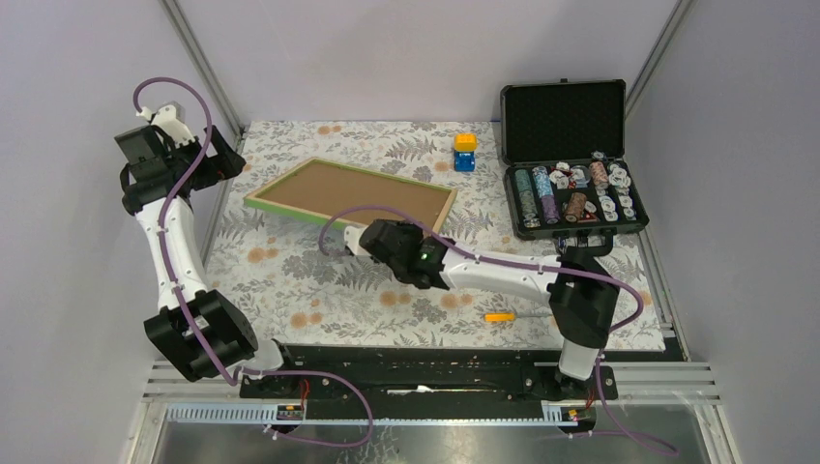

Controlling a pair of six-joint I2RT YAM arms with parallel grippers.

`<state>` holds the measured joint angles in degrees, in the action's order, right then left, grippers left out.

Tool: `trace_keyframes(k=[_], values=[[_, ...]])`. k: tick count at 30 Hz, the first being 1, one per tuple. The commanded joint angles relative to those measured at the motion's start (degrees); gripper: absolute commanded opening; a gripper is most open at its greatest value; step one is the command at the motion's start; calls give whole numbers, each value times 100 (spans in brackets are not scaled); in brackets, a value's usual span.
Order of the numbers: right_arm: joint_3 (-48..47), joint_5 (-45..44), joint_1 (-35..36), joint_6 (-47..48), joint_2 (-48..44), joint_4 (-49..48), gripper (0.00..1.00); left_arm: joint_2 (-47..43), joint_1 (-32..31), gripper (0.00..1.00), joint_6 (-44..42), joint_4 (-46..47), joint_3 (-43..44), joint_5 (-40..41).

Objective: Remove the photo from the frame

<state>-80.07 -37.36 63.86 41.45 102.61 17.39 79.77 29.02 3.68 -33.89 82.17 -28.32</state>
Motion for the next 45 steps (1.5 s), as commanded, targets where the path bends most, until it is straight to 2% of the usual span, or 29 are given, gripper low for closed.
trace_keyframes(k=[1, 4, 7, 10, 16, 19, 24, 32, 39, 42, 45], values=[[469, -551, 327, 12, -54, -1391, 46, -191, 14, 99, -148, 264, -47, -65], [842, -886, 487, 223, 111, -2188, 50, -185, 20, 99, -149, 265, -57, -81], [1148, -999, 664, 346, 249, -2734, 61, -215, 21, 99, -149, 334, -161, -107], [1330, -1047, 784, 315, 426, -3001, 66, -242, 18, 99, -149, 423, -346, -142], [1467, -1003, 979, 31, 862, -2960, 80, -272, 24, 99, -288, 427, -666, -217], [1424, -852, 1051, -257, 1004, -2691, 89, -315, 16, 99, -324, 433, -837, -253], [1303, -482, 1230, -651, 1068, -2099, 99, -364, 19, 99, -563, 400, -1065, -276], [742, 941, 1599, -1455, 772, -393, 99, -343, 9, 99, -670, 251, -1235, -446], [321, 2472, 1546, -1819, 255, 496, 100, -384, -18, 99, -1053, -90, -1328, -608], [-144, 3334, 1095, -2087, 71, 957, 100, -503, -101, 99, -1567, -467, -1397, -639], [-622, 4093, 179, -2320, 116, 1287, 100, -674, -274, 99, -2236, -909, -1600, -439]])
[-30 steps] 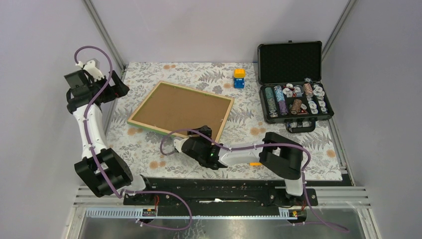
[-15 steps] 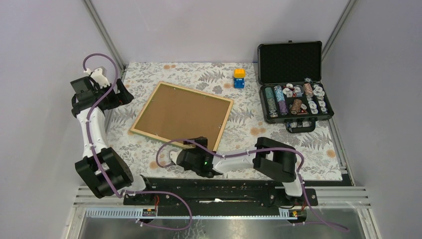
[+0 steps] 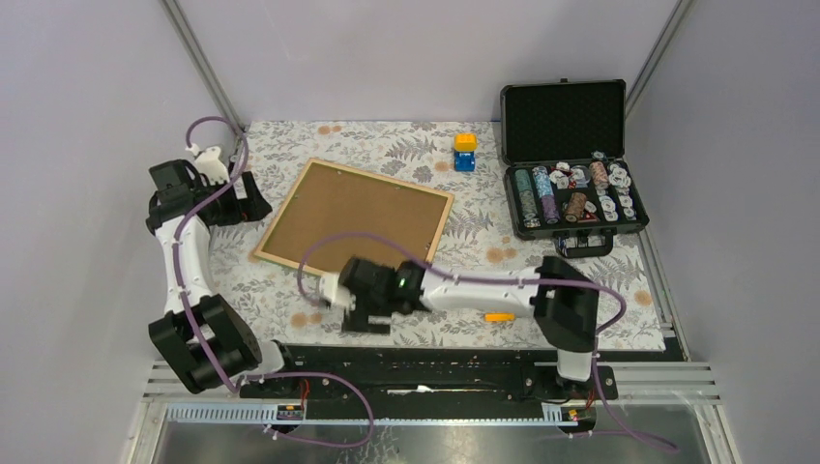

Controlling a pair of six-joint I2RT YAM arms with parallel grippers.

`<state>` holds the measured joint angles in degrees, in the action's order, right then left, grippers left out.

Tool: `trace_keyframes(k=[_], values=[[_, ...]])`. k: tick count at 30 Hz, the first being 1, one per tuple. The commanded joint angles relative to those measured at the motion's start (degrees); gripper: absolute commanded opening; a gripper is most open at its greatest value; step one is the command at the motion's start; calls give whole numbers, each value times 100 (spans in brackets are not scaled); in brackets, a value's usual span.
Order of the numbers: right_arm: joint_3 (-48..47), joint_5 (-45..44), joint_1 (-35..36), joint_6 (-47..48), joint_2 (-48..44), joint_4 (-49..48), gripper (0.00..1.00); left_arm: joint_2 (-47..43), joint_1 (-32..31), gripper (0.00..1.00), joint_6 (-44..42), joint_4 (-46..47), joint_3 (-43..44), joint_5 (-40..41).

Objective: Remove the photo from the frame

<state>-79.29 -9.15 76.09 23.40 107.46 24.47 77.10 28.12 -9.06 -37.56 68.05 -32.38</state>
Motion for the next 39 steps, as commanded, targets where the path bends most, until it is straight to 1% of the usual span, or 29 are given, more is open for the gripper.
trace_keyframes(k=[1, 3, 5, 10, 12, 16, 21, 25, 29, 33, 39], values=[[-834, 1499, -1384, -572, -324, 637, 100, -456, -274, 99, -1216, -701, -250, 93], [-1120, 1851, -2060, -695, -187, 728, 100, -566, -412, 99, -1684, -1019, -394, 259], [-1455, 2011, -2671, -735, 23, 826, 100, -661, -460, 99, -2158, -1335, -546, 320], [-2271, 2175, -3808, -618, 647, 867, 100, -935, -473, 99, -3249, -1941, -1059, 252], [-2640, 2293, -4120, -612, 949, 867, 100, -968, -522, 99, -3615, -2105, -1282, 237], [-3348, 2445, -4558, -669, 1568, 884, 100, -1002, -599, 99, -4100, -2142, -1704, 358], [-4030, 2545, -4822, -586, 2276, 911, 100, -1048, -627, 99, -4291, -1961, -2110, 507], [-4312, 2862, -4922, -642, 2690, 906, 100, -989, -670, 99, -4266, -1711, -2347, 618], [-4560, 2945, -4924, -679, 3033, 909, 100, -835, -744, 99, -4135, -1450, -2471, 669], [-4584, 2918, -4928, -589, 3269, 920, 100, -677, -865, 99, -3859, -1031, -2548, 788], [-4457, 2688, -4924, -429, 3416, 918, 100, -262, -1052, 99, -3531, -679, -2475, 807]])
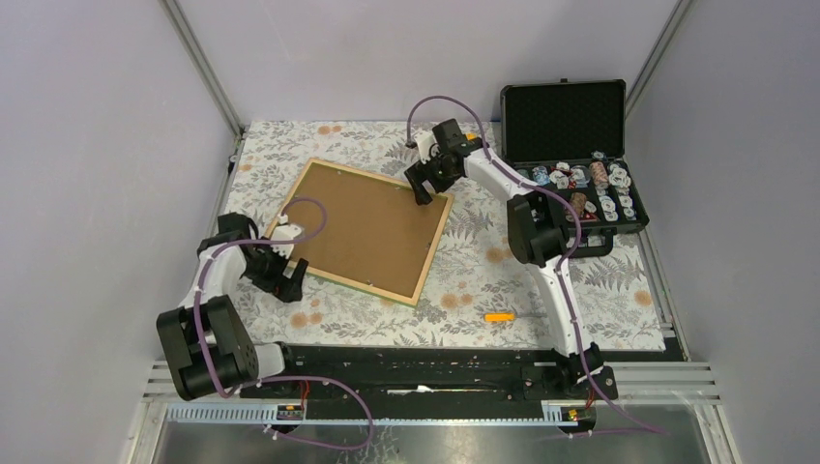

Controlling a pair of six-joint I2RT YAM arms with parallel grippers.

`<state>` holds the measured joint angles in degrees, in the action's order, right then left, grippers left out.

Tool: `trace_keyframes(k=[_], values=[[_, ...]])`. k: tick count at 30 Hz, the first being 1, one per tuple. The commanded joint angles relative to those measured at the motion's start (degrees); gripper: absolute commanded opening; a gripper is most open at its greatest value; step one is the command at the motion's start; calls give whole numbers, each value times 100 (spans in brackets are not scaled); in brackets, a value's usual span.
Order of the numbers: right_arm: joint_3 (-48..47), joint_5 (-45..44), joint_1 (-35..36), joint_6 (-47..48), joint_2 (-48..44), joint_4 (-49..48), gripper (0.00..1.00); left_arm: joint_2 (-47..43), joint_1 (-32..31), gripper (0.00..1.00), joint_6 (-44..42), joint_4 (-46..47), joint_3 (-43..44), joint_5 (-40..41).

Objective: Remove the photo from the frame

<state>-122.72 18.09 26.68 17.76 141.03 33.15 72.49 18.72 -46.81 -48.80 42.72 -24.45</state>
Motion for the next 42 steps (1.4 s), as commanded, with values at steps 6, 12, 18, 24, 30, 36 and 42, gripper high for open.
trace_keyframes(k=[6, 12, 18, 24, 30, 36, 42], values=[[512, 249, 18, 163, -173, 45, 100, 474, -378, 99, 669, 987, 69, 178], [1467, 704, 22, 82, -805, 52, 100, 858, -407, 99, 970, 1441, 312, 223], [2343, 1156, 22, 120, -1477, 208, 100, 1352, -410, 99, 1077, 1641, 708, 269], [3425, 1791, 28, -98, -2131, 192, 100, 1766, -428, 99, 1222, 1779, 1106, 107], [4289, 2319, 98, -352, -2600, 123, 100, 2271, -642, 99, 1453, 1797, 1606, -189], [4940, 2274, 329, -521, -3023, -95, 100, 2780, -944, 99, 1789, 1972, 2119, -213], [5427, 1938, 415, -546, -3409, -191, 100, 3318, -1276, 99, 2167, 2124, 2734, -269]])
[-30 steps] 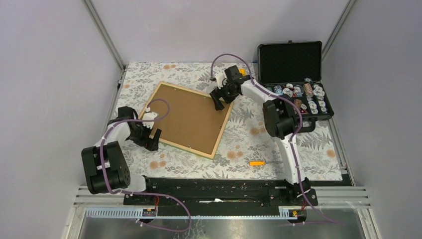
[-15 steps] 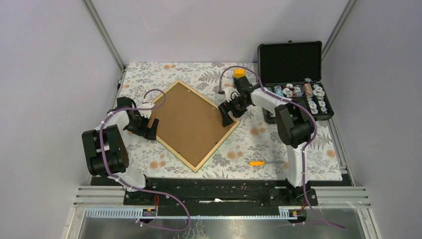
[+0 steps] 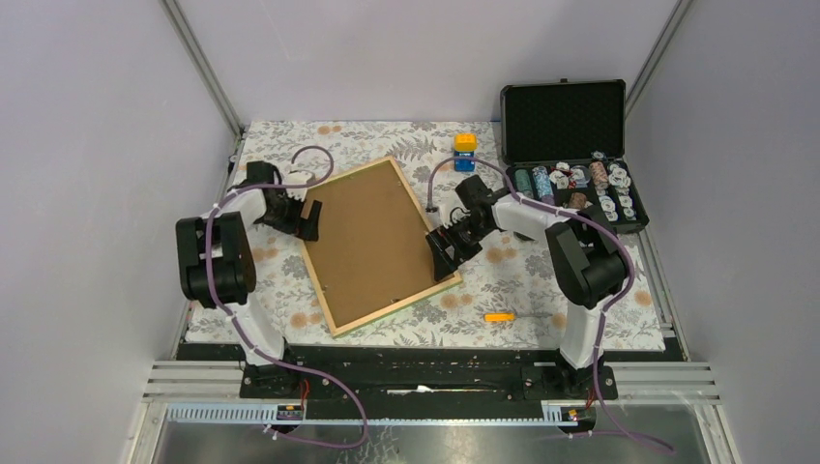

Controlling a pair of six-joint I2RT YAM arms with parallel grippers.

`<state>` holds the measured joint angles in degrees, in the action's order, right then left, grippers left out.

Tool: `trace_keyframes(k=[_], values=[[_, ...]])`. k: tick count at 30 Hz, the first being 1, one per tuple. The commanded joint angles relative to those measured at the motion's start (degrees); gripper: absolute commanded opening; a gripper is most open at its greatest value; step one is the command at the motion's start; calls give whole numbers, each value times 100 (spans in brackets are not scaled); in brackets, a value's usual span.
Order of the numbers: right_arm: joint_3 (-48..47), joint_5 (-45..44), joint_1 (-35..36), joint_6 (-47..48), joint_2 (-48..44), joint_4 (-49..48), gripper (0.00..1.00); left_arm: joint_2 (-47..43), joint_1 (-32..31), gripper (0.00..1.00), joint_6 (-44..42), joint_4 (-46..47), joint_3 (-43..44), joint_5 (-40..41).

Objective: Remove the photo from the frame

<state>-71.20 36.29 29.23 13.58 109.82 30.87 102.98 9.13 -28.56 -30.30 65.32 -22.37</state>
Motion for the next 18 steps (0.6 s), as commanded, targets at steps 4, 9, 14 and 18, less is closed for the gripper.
trace_keyframes(k=[4, 9, 14, 18], values=[[640, -28, 166, -77, -477, 31, 100, 477, -570, 99, 497, 303, 698, -470], [928, -125, 226, -131, -737, -134, 100, 682, -741, 99, 722, 428, 929, -505], [980, -232, 364, -135, -913, -151, 100, 865, -775, 99, 893, 445, 1246, -480], [991, -187, 453, -155, -1046, -31, 100, 932, -781, 99, 1017, 448, 1474, -498]])
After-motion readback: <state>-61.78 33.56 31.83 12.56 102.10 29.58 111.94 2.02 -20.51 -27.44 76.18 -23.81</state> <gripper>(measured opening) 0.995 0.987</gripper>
